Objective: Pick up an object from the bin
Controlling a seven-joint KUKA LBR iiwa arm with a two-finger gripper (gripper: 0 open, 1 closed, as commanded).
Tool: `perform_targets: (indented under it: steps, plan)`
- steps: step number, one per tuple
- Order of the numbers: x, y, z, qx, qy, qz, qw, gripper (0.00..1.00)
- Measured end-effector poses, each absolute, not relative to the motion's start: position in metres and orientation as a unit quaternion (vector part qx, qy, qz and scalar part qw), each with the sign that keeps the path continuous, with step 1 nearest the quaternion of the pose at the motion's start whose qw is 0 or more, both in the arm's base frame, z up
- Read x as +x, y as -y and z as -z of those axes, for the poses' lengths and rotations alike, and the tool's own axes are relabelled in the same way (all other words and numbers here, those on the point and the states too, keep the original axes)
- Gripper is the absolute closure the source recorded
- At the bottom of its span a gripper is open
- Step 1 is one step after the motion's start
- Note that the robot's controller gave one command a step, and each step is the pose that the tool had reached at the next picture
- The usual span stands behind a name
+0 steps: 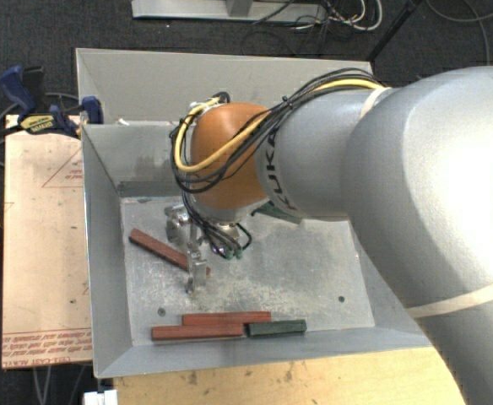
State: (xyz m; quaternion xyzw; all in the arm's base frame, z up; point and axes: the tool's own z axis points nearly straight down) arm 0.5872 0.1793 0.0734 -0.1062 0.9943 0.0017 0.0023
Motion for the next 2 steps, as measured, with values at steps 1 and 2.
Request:
perform_targets:
  steps: [1, 2]
  plan:
    - [0.587, -0.178, -0.073, -0.105, -0.994, -0.001, 0.001, 1.00]
    - [0.635, -0.181, -0.210, -0.235, -0.972, -0.001, 0.006, 1.00]
